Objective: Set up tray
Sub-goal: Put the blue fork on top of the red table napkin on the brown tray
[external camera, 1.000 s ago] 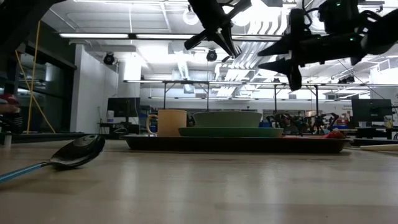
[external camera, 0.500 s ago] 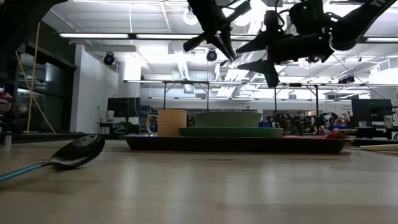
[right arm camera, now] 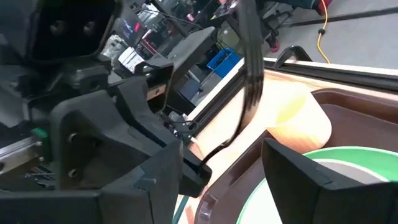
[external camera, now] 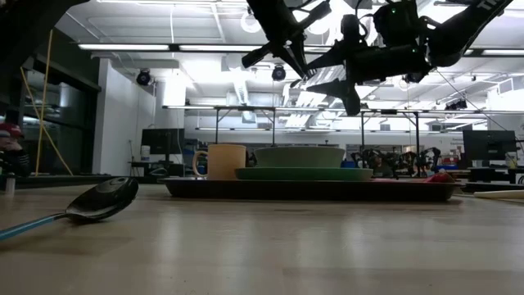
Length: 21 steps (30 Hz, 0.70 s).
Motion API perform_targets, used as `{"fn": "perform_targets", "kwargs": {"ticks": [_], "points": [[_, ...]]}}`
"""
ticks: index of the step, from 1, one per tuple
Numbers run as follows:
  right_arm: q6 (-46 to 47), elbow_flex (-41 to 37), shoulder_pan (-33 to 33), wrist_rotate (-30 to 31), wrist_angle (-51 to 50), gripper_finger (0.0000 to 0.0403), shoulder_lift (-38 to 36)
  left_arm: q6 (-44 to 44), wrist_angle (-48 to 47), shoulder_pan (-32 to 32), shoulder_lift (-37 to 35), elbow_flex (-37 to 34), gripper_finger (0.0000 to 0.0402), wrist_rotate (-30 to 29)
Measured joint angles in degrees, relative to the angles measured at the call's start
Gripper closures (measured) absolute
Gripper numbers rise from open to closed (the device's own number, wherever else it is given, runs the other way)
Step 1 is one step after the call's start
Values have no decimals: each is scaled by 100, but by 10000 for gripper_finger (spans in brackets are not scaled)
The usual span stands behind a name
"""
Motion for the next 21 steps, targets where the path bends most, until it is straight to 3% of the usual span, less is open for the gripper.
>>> {"fn": "perform_targets", "kwargs": {"ticks": [21], "points": [[47,0,0,-15,191,310,32,-42,151,-2,0,-2,390,-52]]}}
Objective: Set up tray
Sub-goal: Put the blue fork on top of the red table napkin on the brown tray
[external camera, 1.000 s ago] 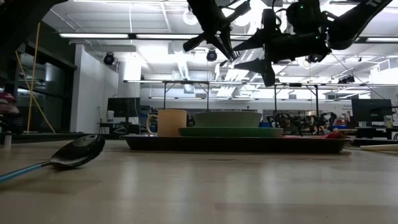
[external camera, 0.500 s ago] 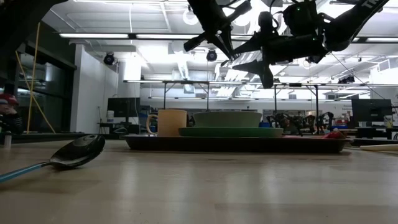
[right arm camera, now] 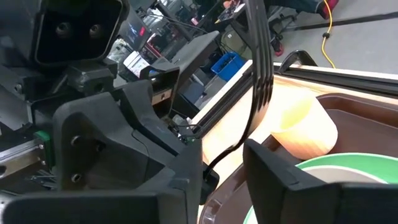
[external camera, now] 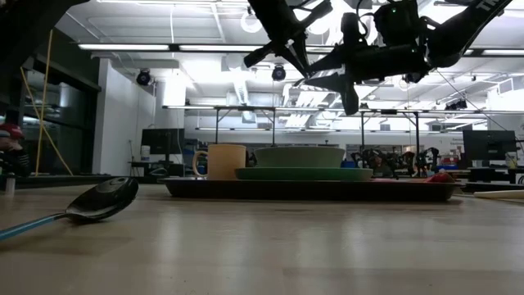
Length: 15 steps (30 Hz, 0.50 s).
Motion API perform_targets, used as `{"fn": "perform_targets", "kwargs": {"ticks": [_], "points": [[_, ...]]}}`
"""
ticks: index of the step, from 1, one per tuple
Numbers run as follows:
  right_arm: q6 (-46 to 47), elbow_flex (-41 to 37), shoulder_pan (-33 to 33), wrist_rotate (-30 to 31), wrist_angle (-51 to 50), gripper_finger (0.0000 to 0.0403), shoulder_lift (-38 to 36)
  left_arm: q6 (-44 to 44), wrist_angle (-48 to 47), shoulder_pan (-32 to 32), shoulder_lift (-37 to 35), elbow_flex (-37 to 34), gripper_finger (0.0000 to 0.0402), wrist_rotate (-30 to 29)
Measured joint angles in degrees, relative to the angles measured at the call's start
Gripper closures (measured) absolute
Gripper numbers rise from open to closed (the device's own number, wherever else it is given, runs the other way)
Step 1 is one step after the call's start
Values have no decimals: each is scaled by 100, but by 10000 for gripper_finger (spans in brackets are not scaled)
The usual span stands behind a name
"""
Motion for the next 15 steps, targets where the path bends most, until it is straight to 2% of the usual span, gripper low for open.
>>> {"fn": "perform_targets", "kwargs": {"ticks": [11,15], "points": [[-90,0,3,-21,92,392,-2,9,24,0,0,-2,390,-4],[-127,0,4,-22,98,397,-4,16,24,0,0,-2,390,-4]]}}
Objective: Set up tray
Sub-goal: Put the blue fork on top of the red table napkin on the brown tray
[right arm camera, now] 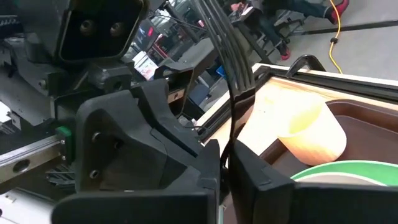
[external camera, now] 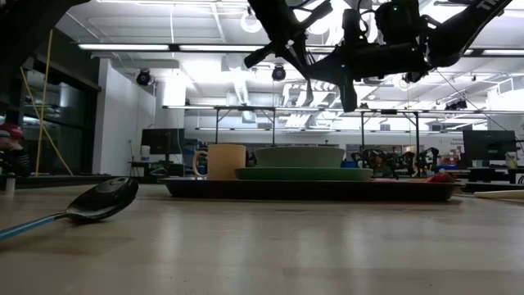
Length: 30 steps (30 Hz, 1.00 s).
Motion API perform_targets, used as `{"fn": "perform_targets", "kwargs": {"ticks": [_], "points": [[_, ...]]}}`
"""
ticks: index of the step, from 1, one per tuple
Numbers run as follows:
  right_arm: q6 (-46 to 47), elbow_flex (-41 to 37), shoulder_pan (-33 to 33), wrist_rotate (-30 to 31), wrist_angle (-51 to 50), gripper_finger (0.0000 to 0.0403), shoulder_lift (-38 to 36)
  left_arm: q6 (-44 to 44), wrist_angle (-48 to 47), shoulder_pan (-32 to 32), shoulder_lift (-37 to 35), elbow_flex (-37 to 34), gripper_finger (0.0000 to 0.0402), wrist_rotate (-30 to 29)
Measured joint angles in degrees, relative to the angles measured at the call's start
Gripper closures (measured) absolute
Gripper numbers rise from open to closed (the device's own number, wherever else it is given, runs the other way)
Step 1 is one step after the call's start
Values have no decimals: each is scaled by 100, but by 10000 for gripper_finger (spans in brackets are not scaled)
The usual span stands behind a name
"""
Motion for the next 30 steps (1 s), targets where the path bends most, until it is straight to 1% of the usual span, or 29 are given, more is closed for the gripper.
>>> {"fn": "perform_targets", "kwargs": {"ticks": [13,16,20,23,26,30], "points": [[-78,0,0,113,-37,402,0,-5,-20,0,28,0,387,2],[-111,0,0,161,-39,402,0,-5,-37,2,28,0,373,2],[-140,0,-11,191,-64,402,0,-1,-83,6,28,0,343,2],[-158,-7,-40,331,-248,401,6,-1,-147,3,26,0,325,32],[-157,-9,-55,334,-276,401,6,3,-238,-2,26,0,314,39],[-135,-9,-98,282,-292,401,2,36,-226,1,26,0,311,-44]]}}
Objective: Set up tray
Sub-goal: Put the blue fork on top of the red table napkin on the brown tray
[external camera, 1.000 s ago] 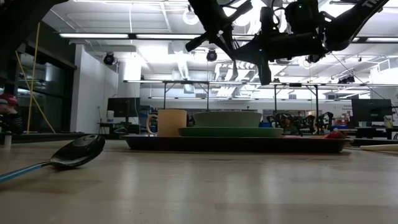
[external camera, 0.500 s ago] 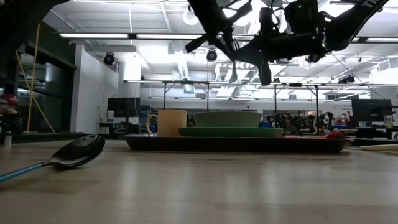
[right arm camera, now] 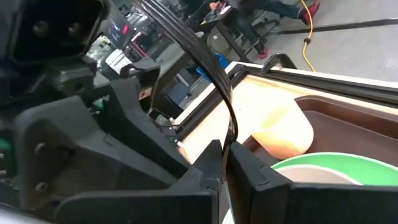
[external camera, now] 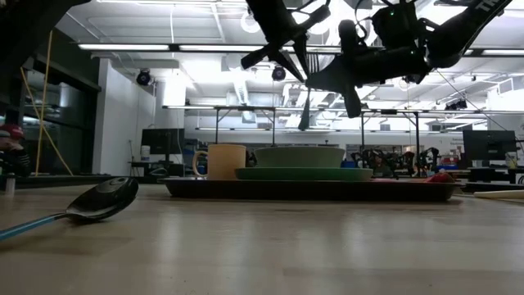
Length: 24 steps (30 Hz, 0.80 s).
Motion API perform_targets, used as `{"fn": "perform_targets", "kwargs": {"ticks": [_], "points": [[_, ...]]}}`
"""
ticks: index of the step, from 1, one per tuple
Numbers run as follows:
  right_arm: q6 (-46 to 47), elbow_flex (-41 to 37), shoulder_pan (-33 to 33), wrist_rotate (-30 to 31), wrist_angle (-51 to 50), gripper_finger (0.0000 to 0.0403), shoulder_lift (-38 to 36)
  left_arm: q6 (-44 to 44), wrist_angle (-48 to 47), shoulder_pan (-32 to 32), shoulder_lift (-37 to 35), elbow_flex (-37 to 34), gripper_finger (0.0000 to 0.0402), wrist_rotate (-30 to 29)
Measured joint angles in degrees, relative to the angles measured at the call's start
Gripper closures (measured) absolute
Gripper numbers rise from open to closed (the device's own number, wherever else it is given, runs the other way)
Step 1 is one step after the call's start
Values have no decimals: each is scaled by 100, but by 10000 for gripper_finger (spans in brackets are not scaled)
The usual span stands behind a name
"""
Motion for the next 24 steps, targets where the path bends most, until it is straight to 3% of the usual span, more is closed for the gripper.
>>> {"fn": "perform_targets", "kwargs": {"ticks": [8,24], "points": [[208,1,-273,-358,-174,402,0,370,-56,1,0,0,310,-39],[715,2,-1439,-2834,-618,403,-4,462,-1024,1,0,0,309,-48]]}}
